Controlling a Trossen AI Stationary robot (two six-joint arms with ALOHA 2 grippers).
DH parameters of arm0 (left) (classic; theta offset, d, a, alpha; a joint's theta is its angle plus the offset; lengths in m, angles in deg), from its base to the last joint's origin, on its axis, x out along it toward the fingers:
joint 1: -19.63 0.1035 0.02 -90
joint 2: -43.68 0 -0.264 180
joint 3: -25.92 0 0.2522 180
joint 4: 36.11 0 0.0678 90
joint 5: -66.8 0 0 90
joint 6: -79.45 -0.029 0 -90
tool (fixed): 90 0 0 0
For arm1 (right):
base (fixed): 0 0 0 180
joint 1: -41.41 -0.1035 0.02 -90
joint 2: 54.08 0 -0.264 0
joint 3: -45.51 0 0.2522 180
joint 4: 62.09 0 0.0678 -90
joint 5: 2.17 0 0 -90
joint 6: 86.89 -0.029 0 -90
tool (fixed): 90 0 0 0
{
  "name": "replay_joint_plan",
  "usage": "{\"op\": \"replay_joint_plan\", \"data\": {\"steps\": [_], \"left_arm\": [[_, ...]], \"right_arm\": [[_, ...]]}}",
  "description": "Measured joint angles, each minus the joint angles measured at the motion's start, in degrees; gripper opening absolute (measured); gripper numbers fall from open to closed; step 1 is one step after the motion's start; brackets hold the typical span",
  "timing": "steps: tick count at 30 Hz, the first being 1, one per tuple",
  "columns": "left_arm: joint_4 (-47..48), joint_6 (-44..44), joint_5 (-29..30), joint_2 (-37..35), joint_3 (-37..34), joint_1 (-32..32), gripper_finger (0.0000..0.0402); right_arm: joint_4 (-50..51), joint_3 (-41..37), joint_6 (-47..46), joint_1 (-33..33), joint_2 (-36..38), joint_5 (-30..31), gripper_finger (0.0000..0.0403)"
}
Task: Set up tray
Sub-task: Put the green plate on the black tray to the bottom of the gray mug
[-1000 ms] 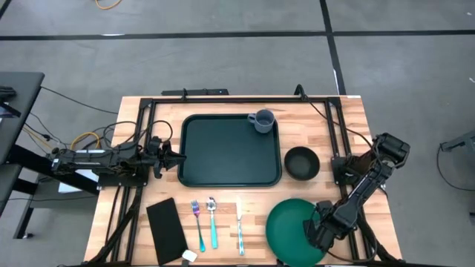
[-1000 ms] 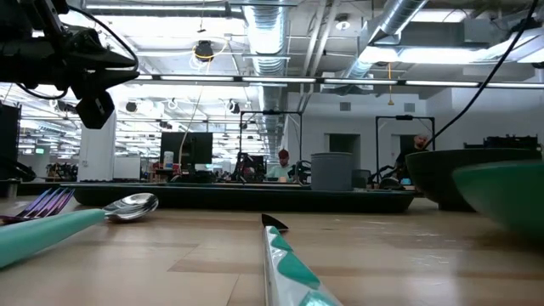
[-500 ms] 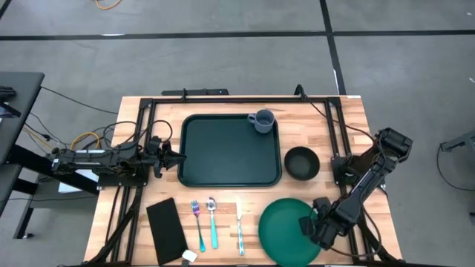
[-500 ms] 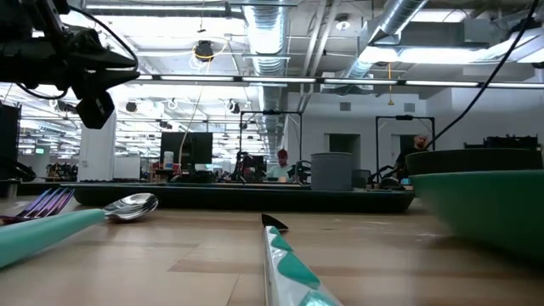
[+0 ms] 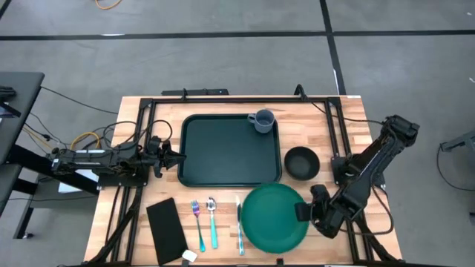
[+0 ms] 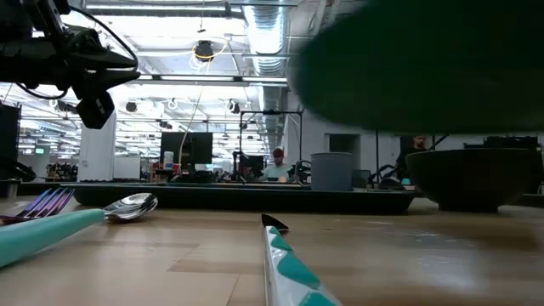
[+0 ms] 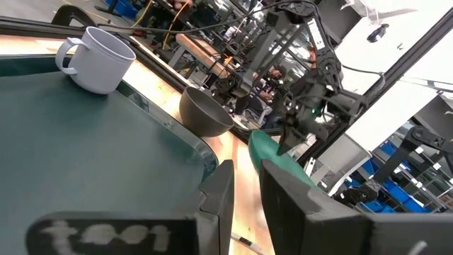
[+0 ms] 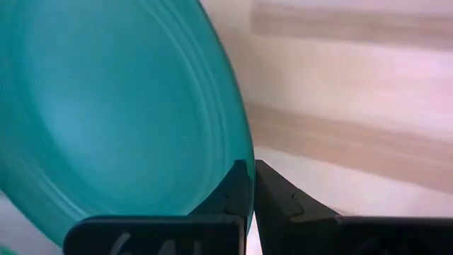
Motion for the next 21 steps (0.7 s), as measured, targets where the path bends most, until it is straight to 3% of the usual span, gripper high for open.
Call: {"op": "replay_joint_plan", "data": {"steps": [4,8,17,21], "left_arm": [[0.00,-0.02,0.01,0.00,0.01,0.01,0.0057],[0.00,-0.02,0.03,0.00,0.01,0.00,0.0057],[-0.01,-0.02,0.09,0.00,0.01,-0.01,0.0057],[-0.02,0.76,0.14,0.00,-0.01,-0.01,0.0057]], "right_arm": [[0.01,0.00,3.09,2.71,2.35,3.77,0.0001],[-0.18,0.07,10.23,8.67,3.53,3.74,0.0000],[-9.60,0.09,38.51,30.87,3.16,-0.57,0.0000],[-10.45,0.09,47.82,41.26,3.13,-5.84,0.0000]]}}
